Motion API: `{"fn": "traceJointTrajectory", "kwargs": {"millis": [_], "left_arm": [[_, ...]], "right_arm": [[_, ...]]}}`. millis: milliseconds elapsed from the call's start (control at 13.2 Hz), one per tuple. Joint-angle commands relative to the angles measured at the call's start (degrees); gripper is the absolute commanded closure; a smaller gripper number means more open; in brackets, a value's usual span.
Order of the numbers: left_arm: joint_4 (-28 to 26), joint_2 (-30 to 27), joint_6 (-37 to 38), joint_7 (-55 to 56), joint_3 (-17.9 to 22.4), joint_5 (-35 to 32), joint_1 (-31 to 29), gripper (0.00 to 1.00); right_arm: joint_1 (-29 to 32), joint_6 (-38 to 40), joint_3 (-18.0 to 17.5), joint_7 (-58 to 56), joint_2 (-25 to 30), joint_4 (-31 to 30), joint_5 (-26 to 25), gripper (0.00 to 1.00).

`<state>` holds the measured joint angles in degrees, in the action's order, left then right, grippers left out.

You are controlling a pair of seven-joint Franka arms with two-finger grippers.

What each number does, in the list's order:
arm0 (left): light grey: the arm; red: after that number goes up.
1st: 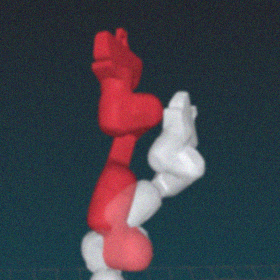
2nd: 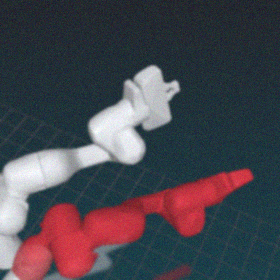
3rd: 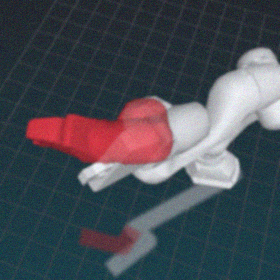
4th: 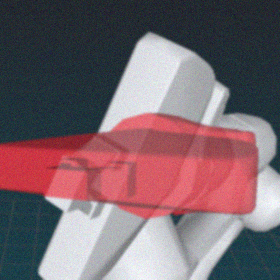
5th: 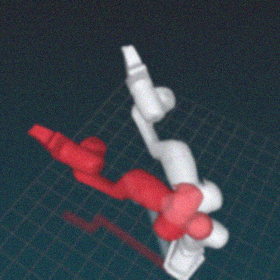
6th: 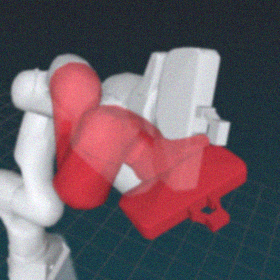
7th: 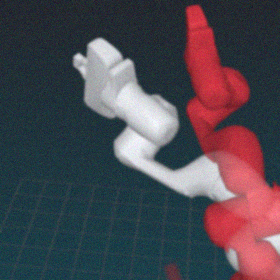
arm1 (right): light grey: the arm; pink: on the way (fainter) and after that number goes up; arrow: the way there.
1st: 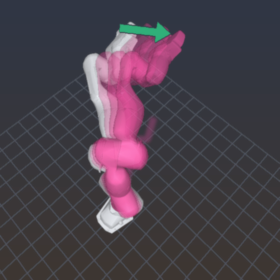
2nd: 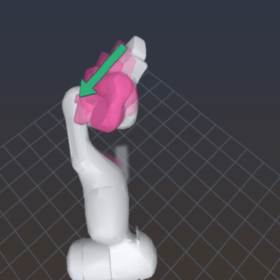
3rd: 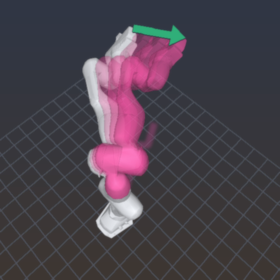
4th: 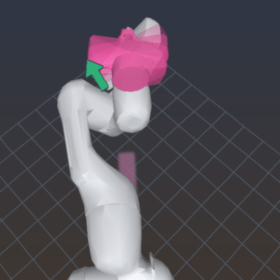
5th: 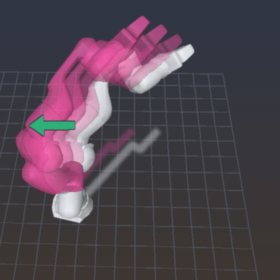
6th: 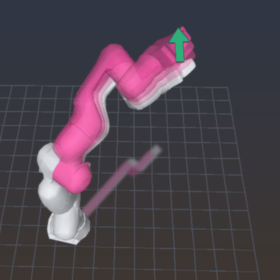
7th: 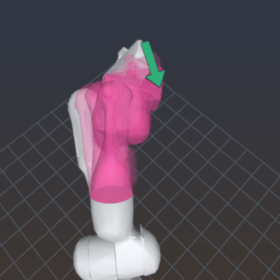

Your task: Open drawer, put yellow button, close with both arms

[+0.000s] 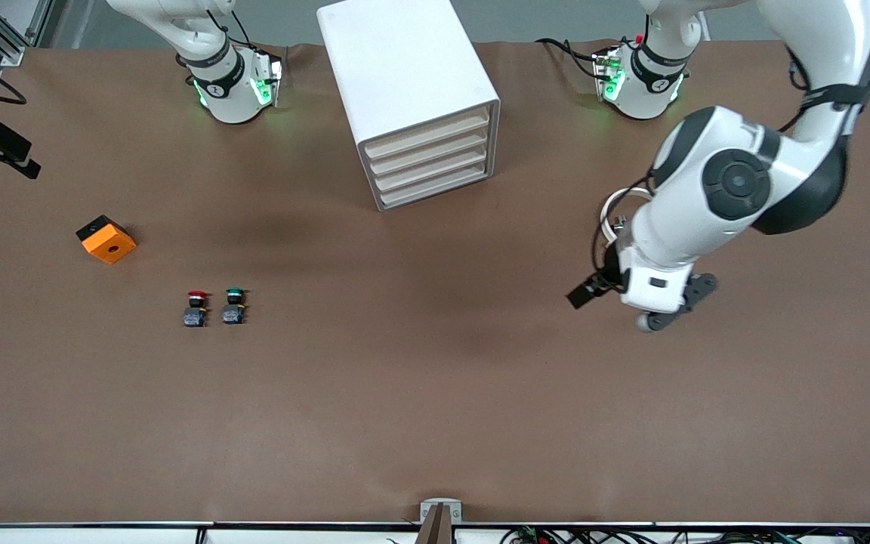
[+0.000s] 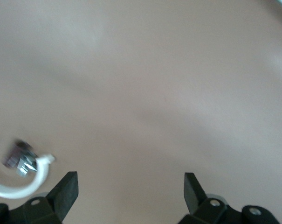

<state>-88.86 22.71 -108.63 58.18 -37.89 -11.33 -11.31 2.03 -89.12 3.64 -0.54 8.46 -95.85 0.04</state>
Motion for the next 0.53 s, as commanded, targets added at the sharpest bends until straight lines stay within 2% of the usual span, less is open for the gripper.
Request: {"fn": "traceJointTrajectory", "kwargs": {"millis": [0,455], "left_arm": [[0.7,-2.7,3.5,-6.3,-0.6,-3.0,-2.9,0.00],[0.6,-11.1,10.4,-25.3,-0.8,-1.9,-10.7,0.00]], "right_arm": [[1.0,-0.7,-0.3,0.3,1.6,-1.8,1.0,0.00],[1.5,-1.0,-0.5,0.2,1.6,-1.8,1.1,0.00]]}}
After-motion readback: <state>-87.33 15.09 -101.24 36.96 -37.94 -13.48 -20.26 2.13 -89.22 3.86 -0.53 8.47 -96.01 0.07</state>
